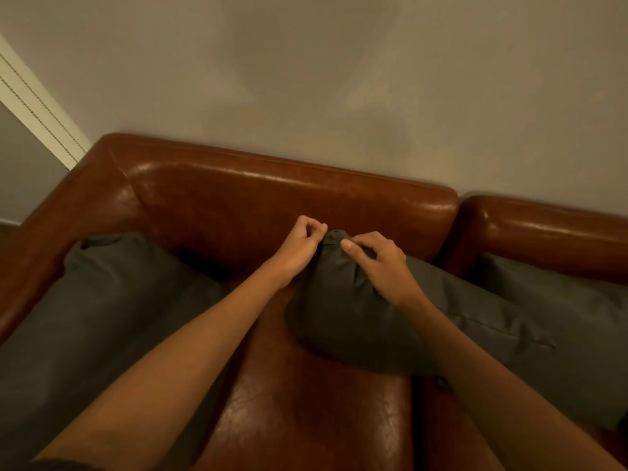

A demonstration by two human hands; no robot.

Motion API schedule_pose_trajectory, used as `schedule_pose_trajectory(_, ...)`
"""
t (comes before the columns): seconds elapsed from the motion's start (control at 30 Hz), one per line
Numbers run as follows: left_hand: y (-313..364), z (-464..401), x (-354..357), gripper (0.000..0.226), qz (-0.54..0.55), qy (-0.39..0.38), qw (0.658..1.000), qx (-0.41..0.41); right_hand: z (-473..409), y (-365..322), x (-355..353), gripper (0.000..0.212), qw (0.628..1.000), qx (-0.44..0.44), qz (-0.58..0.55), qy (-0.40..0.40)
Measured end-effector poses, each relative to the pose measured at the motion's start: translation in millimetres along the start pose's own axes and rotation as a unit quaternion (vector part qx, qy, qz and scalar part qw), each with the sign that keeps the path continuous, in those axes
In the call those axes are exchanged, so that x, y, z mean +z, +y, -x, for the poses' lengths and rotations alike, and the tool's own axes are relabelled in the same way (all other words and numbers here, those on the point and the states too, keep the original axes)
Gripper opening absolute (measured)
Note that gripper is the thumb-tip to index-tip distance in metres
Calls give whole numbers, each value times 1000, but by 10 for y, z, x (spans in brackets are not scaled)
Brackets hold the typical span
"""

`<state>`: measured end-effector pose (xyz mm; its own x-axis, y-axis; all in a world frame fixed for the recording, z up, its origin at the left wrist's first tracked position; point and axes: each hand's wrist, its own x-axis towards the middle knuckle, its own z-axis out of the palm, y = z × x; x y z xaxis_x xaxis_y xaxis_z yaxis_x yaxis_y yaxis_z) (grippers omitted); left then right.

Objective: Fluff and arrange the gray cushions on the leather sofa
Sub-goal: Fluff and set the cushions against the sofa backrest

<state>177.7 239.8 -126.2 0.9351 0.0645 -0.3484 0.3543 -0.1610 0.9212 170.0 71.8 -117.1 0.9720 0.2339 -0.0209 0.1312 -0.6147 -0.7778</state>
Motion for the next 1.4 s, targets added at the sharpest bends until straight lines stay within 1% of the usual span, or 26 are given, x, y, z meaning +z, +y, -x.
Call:
schedule_pose_trajectory(0.07, -25, 65, -53, 18, -85, 54, 991, 91, -56, 27, -48, 29, 1000, -5, -11, -3)
schedule_pose_trajectory(0.13, -74, 145, -103, 13, -123, 85, 976, 157, -101, 43, -61, 20, 1000, -10, -11, -6)
schedule_pose_trajectory(0.17, -105, 181, -110, 13, -142, 84, 969, 184, -113, 49, -49, 22, 1000, -12, -9, -6)
schedule_pose_trajectory(0.27, -163, 276, -69, 23, -209, 63, 945, 242, -125, 50, 19, 45, 1000, -17, -8, -1)
schedule_pose_trajectory(0.3, -182, 291, -56, 26, -224, 63, 939, 254, -132, 58, 29, 48, 1000, -15, -8, -2)
schedule_pose_trajectory(0.4, -248, 316, -28, 35, -276, 64, 913, 293, -170, 85, 18, 37, 1000, -2, 2, -3)
schedule_pose_trajectory(0.47, -277, 331, -1, 36, -283, 72, 905, 308, -190, 75, 11, 35, 1000, 7, 16, -5)
schedule_pose_trajectory(0.57, -235, 317, 13, 27, -259, 118, 901, 327, -193, 35, 35, 37, 999, 23, 33, -5)
schedule_pose_trajectory(0.67, -152, 278, -41, 13, -273, 137, 890, 337, -186, 31, 54, 38, 999, 26, 45, 3)
schedule_pose_trajectory(0.73, -105, 281, -100, 8, -314, 138, 870, 353, -195, 27, 55, 39, 999, 20, 47, 8)
schedule_pose_trajectory(0.8, -95, 305, -143, 9, -358, 144, 841, 379, -196, 18, 55, 41, 998, 15, 56, 14)
schedule_pose_trajectory(0.83, -111, 320, -149, 9, -370, 155, 831, 385, -195, 12, 56, 43, 998, 14, 60, 17)
schedule_pose_trajectory(0.87, -134, 338, -142, 8, -372, 171, 829, 382, -196, 2, 63, 44, 998, 16, 61, 20)
schedule_pose_trajectory(0.9, -162, 355, -125, 8, -359, 186, 836, 371, -195, -4, 75, 44, 997, 19, 63, 25)
schedule_pose_trajectory(0.93, -177, 377, -98, 8, -328, 196, 854, 353, -192, -11, 90, 43, 997, 20, 67, 32)
schedule_pose_trajectory(0.97, -184, 384, -71, 8, -279, 195, 883, 324, -193, -18, 105, 41, 997, 18, 68, 43)
schedule_pose_trajectory(1.03, -161, 363, -31, 9, -166, 159, 940, 251, -203, -16, 118, 36, 996, 11, 51, 79)
schedule_pose_trajectory(1.1, -103, 317, -16, 8, -88, 123, 970, 189, -215, -9, 138, 36, 993, 15, 20, 115)
schedule_pose_trajectory(1.13, -77, 292, -11, 9, -60, 114, 978, 163, -218, -13, 158, 37, 992, 20, 6, 128)
schedule_pose_trajectory(1.2, -26, 245, 4, 25, -43, 100, 987, 119, -200, -35, 213, 38, 989, 25, -16, 147)
schedule_pose_trajectory(1.27, 4, 225, 27, 43, -84, 76, 988, 101, -163, -56, 258, 37, 988, 23, -9, 151)
schedule_pose_trajectory(1.3, -2, 226, 37, 47, -119, 66, 985, 106, -144, -60, 261, 36, 989, 23, -10, 148)
schedule_pose_trajectory(1.33, -16, 225, 42, 49, -154, 63, 979, 117, -128, -67, 236, 37, 988, 27, -33, 148)
schedule_pose_trajectory(1.4, -43, 215, 28, 53, -198, 68, 969, 129, -98, -104, 117, 38, 980, 40, -123, 153)
